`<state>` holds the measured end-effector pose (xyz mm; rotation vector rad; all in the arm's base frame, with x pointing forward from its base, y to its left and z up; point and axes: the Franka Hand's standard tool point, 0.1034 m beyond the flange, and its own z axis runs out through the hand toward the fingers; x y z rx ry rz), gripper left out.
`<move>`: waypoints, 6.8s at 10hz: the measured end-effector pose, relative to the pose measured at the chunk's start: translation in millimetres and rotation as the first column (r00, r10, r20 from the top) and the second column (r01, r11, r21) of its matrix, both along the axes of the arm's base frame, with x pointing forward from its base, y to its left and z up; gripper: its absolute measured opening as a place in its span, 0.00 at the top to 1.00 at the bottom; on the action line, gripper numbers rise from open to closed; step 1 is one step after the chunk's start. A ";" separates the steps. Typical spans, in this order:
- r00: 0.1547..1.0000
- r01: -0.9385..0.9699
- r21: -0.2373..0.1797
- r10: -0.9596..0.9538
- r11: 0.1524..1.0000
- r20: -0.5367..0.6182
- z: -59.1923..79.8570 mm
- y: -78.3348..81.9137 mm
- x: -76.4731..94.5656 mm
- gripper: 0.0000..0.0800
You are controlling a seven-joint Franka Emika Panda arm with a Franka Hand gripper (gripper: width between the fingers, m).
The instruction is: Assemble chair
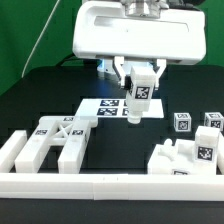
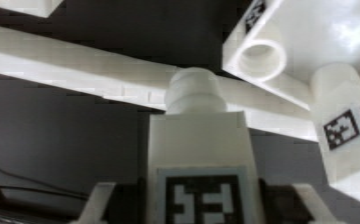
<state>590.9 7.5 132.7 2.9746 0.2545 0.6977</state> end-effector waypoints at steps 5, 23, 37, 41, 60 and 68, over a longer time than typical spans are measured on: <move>0.996 0.036 0.091 -0.029 0.995 -0.083 16.5 55.5 19.0 0.64; 0.996 0.050 0.056 -0.046 0.997 -0.071 -58.4 33.3 29.3 0.64; 0.998 0.052 0.031 -0.053 0.998 0.043 -63.8 26.7 33.3 0.22; 0.998 0.049 0.031 -0.049 0.998 0.028 -62.6 25.6 33.0 0.19; 0.917 0.289 0.134 -0.234 0.948 -0.323 -45.0 32.3 44.9 0.63; 0.435 0.900 0.212 -0.779 0.380 -0.451 -49.8 41.1 43.7 0.63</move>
Offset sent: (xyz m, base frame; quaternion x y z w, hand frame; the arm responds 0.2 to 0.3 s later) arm 0.0092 0.0627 0.0119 0.0193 -0.0578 0.0426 0.9972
